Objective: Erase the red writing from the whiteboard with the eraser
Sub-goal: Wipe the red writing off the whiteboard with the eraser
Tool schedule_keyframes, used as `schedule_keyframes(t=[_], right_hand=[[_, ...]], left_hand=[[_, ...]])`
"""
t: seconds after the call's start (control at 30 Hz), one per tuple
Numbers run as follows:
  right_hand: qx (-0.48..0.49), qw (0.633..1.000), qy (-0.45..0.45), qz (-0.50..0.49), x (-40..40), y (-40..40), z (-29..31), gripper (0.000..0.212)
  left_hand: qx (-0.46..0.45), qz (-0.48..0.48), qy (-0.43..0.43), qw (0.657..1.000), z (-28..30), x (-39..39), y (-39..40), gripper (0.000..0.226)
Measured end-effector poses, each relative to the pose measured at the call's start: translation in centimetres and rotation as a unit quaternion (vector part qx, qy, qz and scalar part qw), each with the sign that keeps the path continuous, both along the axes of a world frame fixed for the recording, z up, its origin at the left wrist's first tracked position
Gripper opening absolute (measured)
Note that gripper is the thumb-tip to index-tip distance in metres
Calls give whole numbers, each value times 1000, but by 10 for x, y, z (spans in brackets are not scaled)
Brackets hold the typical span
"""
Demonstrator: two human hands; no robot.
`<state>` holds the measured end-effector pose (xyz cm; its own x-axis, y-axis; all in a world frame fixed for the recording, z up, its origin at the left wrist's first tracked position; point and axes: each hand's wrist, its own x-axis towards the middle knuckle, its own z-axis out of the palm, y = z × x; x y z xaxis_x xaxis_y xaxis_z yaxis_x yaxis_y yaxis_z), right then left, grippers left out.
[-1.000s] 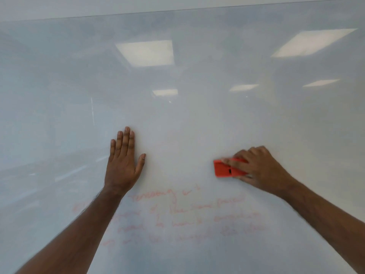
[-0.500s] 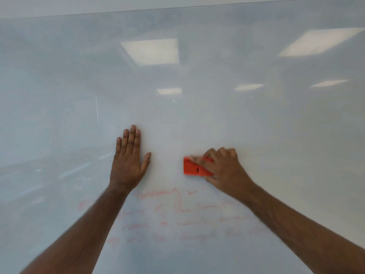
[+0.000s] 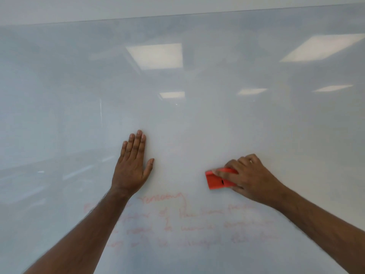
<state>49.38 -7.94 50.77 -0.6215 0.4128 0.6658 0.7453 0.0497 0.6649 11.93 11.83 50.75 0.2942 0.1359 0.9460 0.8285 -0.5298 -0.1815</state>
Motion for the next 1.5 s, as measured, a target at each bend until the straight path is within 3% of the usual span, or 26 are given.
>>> schedule_keyframes(t=[0.13, 0.4, 0.7, 0.83, 0.9, 1.03, 1.17, 1.27, 1.5], right_hand=[[44, 997, 59, -23, -9, 8, 35, 71], [72, 990, 120, 9, -73, 38, 44, 70], [-30, 997, -63, 38, -96, 52, -44, 62], [-57, 990, -129, 14, -68, 43, -47, 72], [-44, 990, -137, 4, -58, 36, -35, 65], [15, 997, -79, 8, -51, 24, 15, 50], [42, 998, 26, -44, -66, 22, 61, 65], [46, 995, 77, -41, -96, 34, 63, 72], [1, 1000, -14, 18, -171, 71, -8, 64]], left_hand=[[12, 0, -8, 1000, -1, 3, 2, 77], [17, -9, -8, 1000, -1, 2, 4, 78], [30, -11, 23, 999, -2, -10, 7, 76], [36, -20, 40, 998, -1, -14, 9, 76], [37, -22, 43, 998, -1, -16, 10, 76], [34, -24, 47, 998, -1, -16, 9, 76], [22, -42, 57, 997, 1, -20, 8, 75], [2, -65, 62, 996, 4, -27, 6, 75], [-47, -97, 22, 994, 11, -34, 2, 77]])
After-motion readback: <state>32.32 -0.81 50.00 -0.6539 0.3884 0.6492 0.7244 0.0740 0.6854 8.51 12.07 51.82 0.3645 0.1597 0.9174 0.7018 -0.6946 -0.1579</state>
